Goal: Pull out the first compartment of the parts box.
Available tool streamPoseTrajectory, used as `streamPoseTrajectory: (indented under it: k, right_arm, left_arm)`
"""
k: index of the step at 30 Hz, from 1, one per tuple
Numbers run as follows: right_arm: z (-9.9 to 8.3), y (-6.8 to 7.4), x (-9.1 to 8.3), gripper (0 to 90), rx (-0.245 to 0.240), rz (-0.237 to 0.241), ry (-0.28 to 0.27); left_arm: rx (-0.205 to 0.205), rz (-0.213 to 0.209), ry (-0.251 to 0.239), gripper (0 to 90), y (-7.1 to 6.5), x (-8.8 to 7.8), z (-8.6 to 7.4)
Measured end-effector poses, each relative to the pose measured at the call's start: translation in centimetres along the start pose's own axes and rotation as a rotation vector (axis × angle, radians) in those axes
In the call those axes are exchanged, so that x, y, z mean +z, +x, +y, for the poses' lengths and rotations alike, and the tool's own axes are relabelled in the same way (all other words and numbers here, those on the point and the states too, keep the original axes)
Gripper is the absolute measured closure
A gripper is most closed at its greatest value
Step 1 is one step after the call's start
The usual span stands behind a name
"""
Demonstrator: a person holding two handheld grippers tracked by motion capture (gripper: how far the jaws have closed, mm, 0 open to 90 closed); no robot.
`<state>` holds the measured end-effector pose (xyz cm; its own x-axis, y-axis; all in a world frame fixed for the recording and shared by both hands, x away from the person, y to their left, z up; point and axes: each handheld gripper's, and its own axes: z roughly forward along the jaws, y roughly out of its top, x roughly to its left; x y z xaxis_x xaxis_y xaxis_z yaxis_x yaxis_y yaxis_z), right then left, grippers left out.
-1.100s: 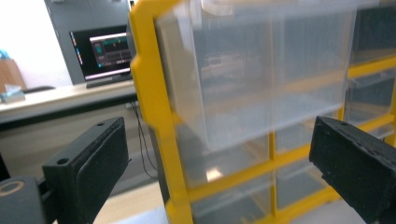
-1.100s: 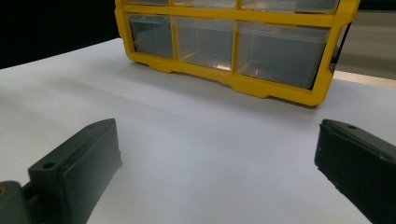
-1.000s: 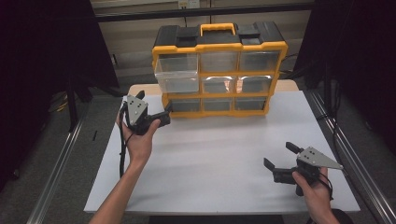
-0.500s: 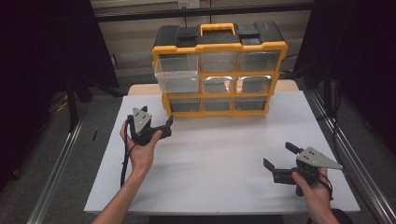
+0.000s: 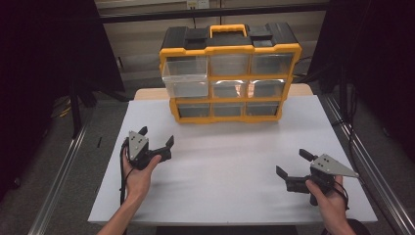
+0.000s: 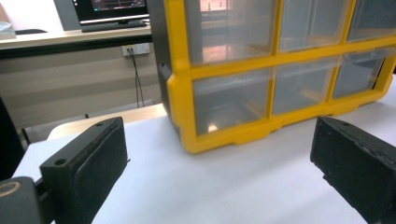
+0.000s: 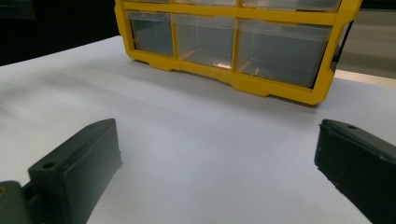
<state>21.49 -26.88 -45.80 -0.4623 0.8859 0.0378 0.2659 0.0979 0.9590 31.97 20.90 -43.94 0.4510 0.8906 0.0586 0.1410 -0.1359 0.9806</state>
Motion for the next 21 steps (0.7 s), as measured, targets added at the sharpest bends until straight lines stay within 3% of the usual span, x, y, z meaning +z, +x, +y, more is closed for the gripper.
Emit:
streamPoseTrajectory:
  k: [6, 9, 10, 11, 16, 21]
  right_arm:
    - [0.0, 0.0, 0.0, 0.0, 0.004, -0.003, -0.003]
    - [0.0, -0.1, 0.0, 0.0, 0.008, -0.011, -0.006]
    - [0.0, -0.1, 0.0, 0.0, 0.008, -0.013, -0.008]
    - [0.0, -0.1, 0.0, 0.0, 0.007, -0.012, -0.007]
    - [0.0, -0.1, 0.0, 0.0, -0.003, -0.018, -0.016]
    - [0.0, -0.1, 0.0, 0.0, -0.001, -0.020, -0.022]
  left_arm:
    - [-0.009, -0.023, 0.015, 3.8, 0.1, -1.6, -0.7]
    - [0.005, -0.031, 0.013, 3.5, 0.1, -2.6, -1.1]
    - [0.017, -0.037, 0.033, 3.5, 0.3, -3.1, -1.1]
    - [0.014, -0.030, 0.016, 3.4, 0.3, -3.3, -1.2]
    - [-0.012, 0.000, 0.021, 3.3, 1.0, -4.8, -1.6]
    - [-0.021, -0.019, 0.023, 3.3, 0.8, -6.1, -2.1]
